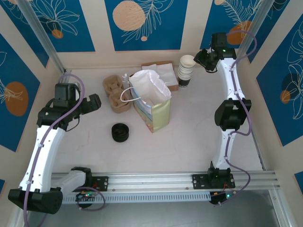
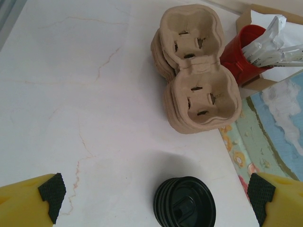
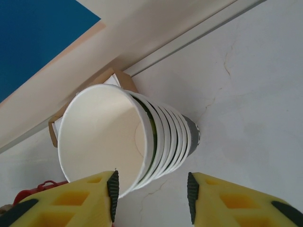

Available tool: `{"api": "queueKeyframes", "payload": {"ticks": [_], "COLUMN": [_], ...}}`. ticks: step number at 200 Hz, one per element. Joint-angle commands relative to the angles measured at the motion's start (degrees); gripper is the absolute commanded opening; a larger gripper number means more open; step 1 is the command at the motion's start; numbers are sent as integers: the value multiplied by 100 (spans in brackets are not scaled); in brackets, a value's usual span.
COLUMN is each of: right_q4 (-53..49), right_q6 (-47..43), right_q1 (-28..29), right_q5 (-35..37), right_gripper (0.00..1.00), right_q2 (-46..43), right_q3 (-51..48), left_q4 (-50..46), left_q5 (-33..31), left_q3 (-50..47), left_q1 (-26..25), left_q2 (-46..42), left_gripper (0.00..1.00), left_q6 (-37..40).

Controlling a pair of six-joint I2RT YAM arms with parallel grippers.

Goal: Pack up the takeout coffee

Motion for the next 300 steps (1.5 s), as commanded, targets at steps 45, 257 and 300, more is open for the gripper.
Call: {"api": "queueKeyframes", "payload": {"ticks": [45, 257, 300], "right_q4": [-224, -192, -234], "right_q6": [-63, -168, -146], "right_q1": [185, 252, 252], "right_q5": [70, 226, 237], "right_gripper": [40, 24, 13], "right_q2": [466, 822, 832], "right_q3": [603, 899, 965], "left_q4": [-115, -190, -174], "left_q5": [34, -3, 57], "left_q3": [122, 171, 171], "left_q1": [15, 13, 13], "left_q2": [25, 60, 33], "left_gripper": [100, 100, 100], "left_q6": [149, 149, 161]}}
